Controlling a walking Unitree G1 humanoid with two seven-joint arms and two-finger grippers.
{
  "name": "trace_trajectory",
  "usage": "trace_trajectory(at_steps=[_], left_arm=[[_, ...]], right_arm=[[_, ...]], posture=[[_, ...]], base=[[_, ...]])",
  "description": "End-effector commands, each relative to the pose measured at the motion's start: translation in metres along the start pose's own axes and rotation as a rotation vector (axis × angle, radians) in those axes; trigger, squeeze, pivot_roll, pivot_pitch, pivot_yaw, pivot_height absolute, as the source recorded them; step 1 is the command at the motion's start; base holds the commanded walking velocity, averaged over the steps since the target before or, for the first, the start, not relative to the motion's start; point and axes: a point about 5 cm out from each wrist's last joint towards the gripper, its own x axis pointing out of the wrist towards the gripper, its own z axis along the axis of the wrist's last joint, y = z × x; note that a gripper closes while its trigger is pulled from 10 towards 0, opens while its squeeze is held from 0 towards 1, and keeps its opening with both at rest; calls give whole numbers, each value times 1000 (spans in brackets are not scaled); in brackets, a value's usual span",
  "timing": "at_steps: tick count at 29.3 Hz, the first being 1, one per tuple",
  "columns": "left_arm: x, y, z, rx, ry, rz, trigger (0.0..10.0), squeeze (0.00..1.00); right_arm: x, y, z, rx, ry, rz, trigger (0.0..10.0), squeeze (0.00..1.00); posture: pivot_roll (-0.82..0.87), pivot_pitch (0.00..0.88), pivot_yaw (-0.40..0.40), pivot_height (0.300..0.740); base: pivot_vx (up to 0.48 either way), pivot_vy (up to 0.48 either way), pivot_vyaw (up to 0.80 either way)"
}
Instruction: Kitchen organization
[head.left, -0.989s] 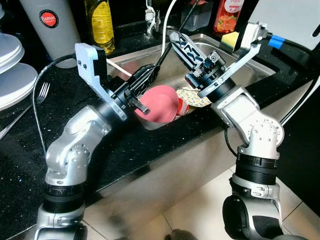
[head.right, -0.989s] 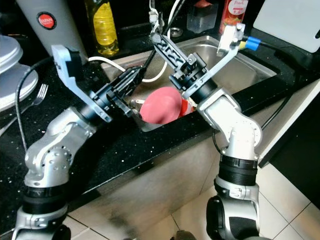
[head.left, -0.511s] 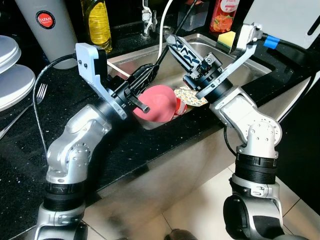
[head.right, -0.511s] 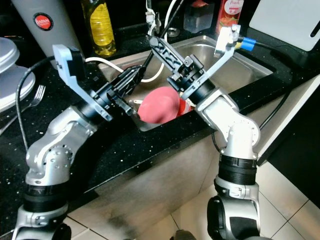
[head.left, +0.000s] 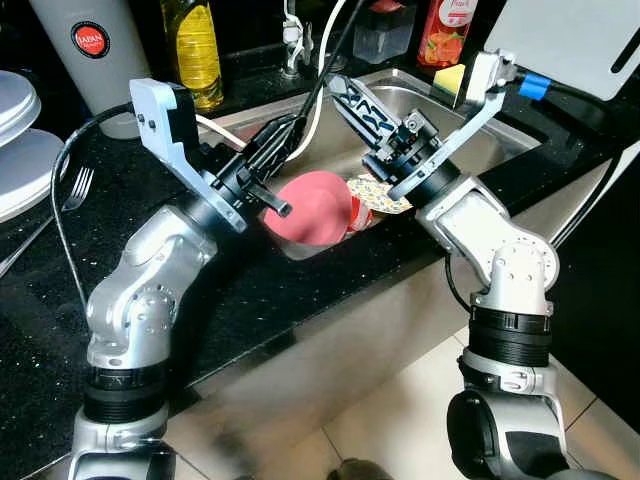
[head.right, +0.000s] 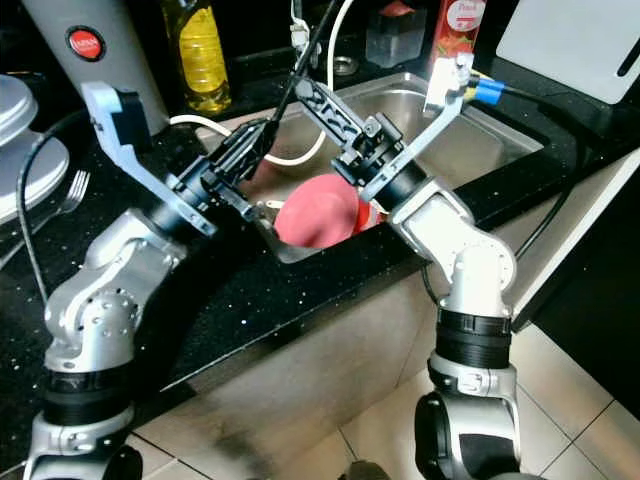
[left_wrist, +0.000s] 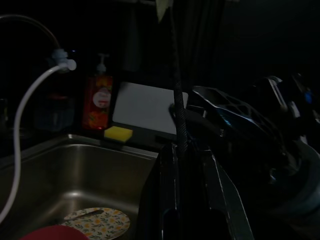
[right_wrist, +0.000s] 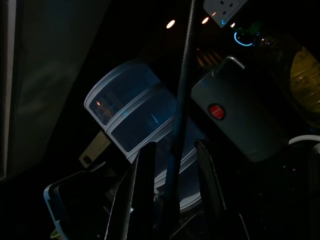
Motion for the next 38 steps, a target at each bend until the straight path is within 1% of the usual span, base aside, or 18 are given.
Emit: trace_trajectory(at_steps=[1,5,10,11,13,14,22,25,26,27,29,30,31,32,33,35,37,38], left_arm=[[-1,-3,-5,-17,19,-20,10000,0],[1,-6,-6,-24,22,-42,10000,0],[1,-4,-8,-17,31,-27,10000,0],[1,-3,-8,-17,32,-21,10000,0],[1,-2,-8,-16,33,-17,10000,0],[1,-2,-8,-15,33,-15,10000,0],[1,-2,-11,27,42,-1,10000,0],[1,-1,-11,22,38,4,10000,0],[1,0,-10,20,28,20,10000,1000],[2,3,-9,20,20,64,10000,1000],[2,6,-8,20,14,95,10000,1000],[1,12,-4,10,-13,151,10000,0],[-1,16,-1,1,-32,186,10000,0],[-4,21,1,-7,-45,229,10000,0],[-4,21,1,-7,-45,229,10000,0],[-12,28,3,-16,-61,281,10000,0],[-12,28,3,-16,-61,281,10000,0],[-16,28,3,-20,-65,293,10000,0]], right_arm=[[1,-1,-1,-3,-8,1,10000,0],[0,-1,-1,-7,-10,-1,10000,0],[0,-1,0,-10,-11,0,10000,0],[0,-1,0,-13,-13,0,4235,0],[0,-2,0,-15,-14,-1,4235,0],[0,-1,1,-10,-20,1,0,0],[1,0,1,-16,-20,14,0,0],[1,0,0,-15,-19,15,0,0],[1,0,0,-13,-16,12,0,0],[2,-1,0,-8,-16,4,5922,0],[2,-2,0,-6,-16,-2,5922,0],[2,-5,3,-30,-31,-24,10000,0],[3,-6,4,-48,-43,-39,10000,0],[3,-14,10,-100,-81,-112,10000,0],[3,-14,10,-100,-81,-112,10000,0],[0,-37,28,-213,-182,-315,10000,0],[0,-37,28,-213,-182,-315,10000,0],[-3,-47,36,-255,-221,-394,10000,0]], posture=[[-95,0,8,740],[-97,0,9,740],[-99,0,9,740],[-98,0,8,740],[-98,0,8,740],[-97,0,6,740],[-92,0,-2,740],[-92,0,-5,740],[-92,0,-5,740],[-87,0,-10,740],[-87,0,-10,740],[-87,0,-10,740],[-87,0,-10,740],[-81,0,-12,740],[-81,0,-12,740],[-75,0,-11,740],[-75,0,-11,740],[-59,0,-13,740]], base=[[0,0,0],[0,0,0],[0,0,0],[0,0,0],[0,0,0],[0,0,0],[0,0,0],[0,0,0],[0,0,0],[0,0,0],[0,0,0],[0,0,0],[0,0,0],[0,0,0],[0,0,0],[0,0,0],[0,0,0],[0,0,0]])
